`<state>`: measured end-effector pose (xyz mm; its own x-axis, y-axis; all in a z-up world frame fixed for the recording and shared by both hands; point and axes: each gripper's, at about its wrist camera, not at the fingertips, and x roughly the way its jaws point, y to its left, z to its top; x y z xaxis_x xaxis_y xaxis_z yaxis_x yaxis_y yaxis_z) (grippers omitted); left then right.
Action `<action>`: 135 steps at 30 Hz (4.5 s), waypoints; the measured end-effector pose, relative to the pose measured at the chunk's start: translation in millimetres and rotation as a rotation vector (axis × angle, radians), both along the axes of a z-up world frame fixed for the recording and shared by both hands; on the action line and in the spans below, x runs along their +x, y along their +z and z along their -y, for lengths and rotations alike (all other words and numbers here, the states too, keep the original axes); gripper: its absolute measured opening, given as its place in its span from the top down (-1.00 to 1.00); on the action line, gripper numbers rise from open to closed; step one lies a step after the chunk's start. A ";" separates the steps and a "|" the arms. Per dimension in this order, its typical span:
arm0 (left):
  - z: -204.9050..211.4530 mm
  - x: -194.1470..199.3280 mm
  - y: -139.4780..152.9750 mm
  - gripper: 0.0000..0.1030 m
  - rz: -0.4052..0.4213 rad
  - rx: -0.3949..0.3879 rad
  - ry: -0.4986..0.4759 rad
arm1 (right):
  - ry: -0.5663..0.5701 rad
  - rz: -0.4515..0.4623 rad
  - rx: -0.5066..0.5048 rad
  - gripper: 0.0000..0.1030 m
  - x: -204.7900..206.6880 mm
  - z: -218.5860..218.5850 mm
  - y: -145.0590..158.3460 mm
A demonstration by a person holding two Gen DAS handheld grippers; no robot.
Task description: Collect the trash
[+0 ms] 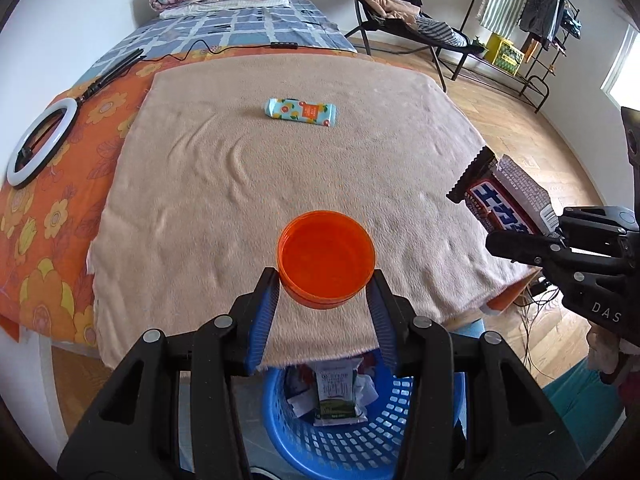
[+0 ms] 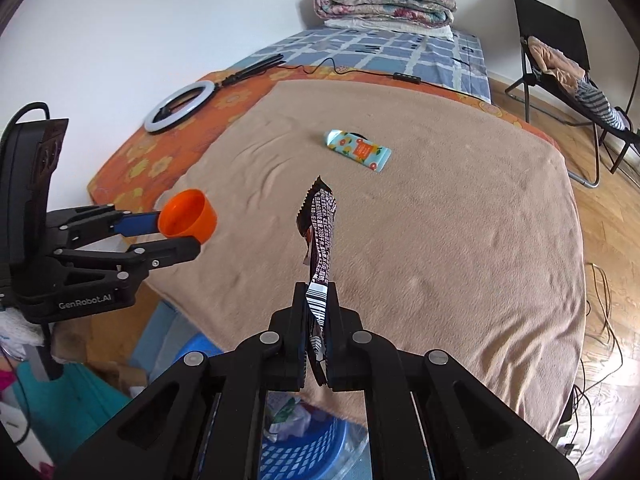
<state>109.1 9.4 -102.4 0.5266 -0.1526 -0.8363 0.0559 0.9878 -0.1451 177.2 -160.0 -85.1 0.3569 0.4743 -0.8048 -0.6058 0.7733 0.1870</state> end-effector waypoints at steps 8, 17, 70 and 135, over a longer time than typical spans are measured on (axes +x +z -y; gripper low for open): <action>13.1 -45.5 -27.8 0.11 -0.067 -0.029 -0.019 | 0.029 -0.025 -0.009 0.91 -60.4 2.7 -13.7; 22.4 -77.8 -61.2 0.11 -0.151 -0.045 -0.041 | 0.051 -0.098 -0.034 0.90 -107.9 4.4 -48.8; -23.9 -7.4 -38.7 -0.31 -0.154 -0.048 0.077 | -0.028 -0.136 0.006 -0.27 -66.3 14.4 -61.3; -148.0 126.4 -35.9 -0.31 -0.101 -0.115 0.242 | 0.230 -0.029 -0.113 0.14 194.8 -137.8 -97.6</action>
<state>235.5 157.5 -138.3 0.4740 -0.1294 -0.8710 -0.2004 0.9473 -0.2498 372.0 -22.2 -182.7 0.2263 0.4464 -0.8658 -0.7636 0.6332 0.1269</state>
